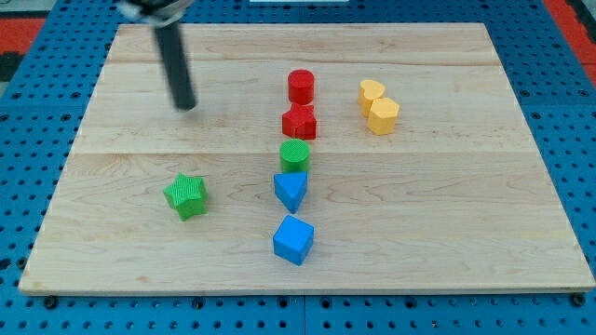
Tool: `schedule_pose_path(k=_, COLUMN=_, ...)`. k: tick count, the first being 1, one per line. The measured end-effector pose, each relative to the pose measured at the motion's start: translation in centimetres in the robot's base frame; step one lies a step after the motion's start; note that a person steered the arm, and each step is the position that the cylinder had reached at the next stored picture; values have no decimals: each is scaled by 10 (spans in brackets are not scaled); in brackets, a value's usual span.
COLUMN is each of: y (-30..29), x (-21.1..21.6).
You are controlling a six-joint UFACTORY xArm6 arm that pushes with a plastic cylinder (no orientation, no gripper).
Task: Put the green star at the top left side of red circle
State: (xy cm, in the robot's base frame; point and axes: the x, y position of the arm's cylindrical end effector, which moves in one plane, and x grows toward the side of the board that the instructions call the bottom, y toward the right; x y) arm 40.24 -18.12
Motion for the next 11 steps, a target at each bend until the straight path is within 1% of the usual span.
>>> schedule_pose_path(k=1, y=-10, x=132)
schedule_pose_path(k=2, y=2, x=191)
schedule_pose_path(k=3, y=31, x=160)
schedule_pose_path(k=4, y=47, x=121)
schedule_pose_path(k=5, y=72, x=107)
schedule_pose_path(k=6, y=92, x=106)
schedule_pose_path(k=7, y=87, x=34)
schedule_pose_path(k=8, y=96, x=-29)
schedule_pose_path(k=9, y=91, x=-86)
schedule_pose_path(k=10, y=58, x=-107)
schedule_pose_path(k=11, y=58, x=-132)
